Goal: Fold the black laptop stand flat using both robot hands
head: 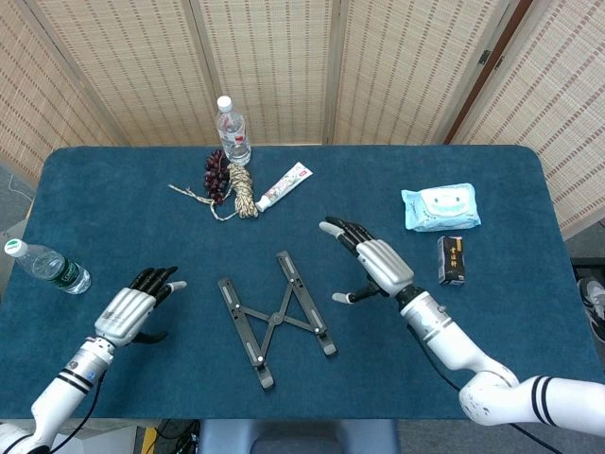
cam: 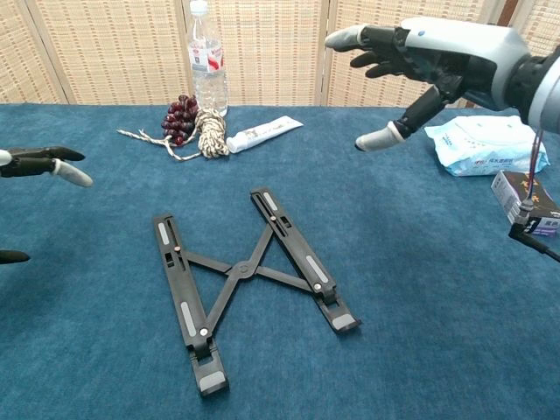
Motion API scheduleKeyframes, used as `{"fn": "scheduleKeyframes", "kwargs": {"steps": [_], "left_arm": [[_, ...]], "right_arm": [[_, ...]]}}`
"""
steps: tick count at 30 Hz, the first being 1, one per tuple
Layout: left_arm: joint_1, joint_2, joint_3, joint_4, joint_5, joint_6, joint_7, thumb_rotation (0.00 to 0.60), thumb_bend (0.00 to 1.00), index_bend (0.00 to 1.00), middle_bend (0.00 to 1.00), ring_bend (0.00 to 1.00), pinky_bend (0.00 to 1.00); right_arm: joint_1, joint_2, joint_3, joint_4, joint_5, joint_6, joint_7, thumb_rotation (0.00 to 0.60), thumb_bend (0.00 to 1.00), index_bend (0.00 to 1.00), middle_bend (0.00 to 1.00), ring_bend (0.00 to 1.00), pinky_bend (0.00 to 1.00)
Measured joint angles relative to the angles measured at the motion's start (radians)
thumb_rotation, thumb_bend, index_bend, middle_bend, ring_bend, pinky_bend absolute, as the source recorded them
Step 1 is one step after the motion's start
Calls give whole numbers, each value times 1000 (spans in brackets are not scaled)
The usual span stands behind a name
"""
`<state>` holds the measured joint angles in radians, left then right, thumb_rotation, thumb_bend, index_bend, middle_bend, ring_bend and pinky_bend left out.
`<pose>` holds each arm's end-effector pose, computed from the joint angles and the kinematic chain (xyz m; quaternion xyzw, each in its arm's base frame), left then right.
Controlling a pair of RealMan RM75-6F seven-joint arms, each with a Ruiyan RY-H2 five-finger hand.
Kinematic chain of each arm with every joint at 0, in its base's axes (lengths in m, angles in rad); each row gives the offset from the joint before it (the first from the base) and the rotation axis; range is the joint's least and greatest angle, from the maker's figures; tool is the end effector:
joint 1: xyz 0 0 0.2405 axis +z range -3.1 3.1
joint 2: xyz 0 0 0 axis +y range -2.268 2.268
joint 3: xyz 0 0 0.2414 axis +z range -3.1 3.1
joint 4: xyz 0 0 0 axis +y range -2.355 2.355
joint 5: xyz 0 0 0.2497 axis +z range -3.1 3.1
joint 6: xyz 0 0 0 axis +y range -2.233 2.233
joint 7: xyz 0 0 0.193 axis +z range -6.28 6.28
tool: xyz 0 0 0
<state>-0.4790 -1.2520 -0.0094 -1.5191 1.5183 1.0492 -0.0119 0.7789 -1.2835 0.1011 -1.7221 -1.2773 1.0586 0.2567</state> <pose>-0.2429 0.3181 -0.0016 -0.7570 -0.3834 -0.3408 0.4046 -0.0915 -0.3647 -0.0083 0.6690 -0.4863 0.4980 0.2607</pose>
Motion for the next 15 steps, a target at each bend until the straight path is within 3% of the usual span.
{"fn": "scheduleKeyframes", "kwargs": {"steps": [8, 15], "left_arm": [[-96, -125, -20, 175, 26, -86, -26, 600, 173, 122, 14, 0, 0], [-157, -220, -33, 300, 26, -133, -84, 600, 173, 105, 13, 0, 0]], "right_arm": [[-51, 31, -57, 23, -173, 71, -164, 600, 1, 0, 0, 0, 52], [-70, -3, -93, 103, -264, 80, -279, 600, 0, 0, 0, 0, 33]]}}
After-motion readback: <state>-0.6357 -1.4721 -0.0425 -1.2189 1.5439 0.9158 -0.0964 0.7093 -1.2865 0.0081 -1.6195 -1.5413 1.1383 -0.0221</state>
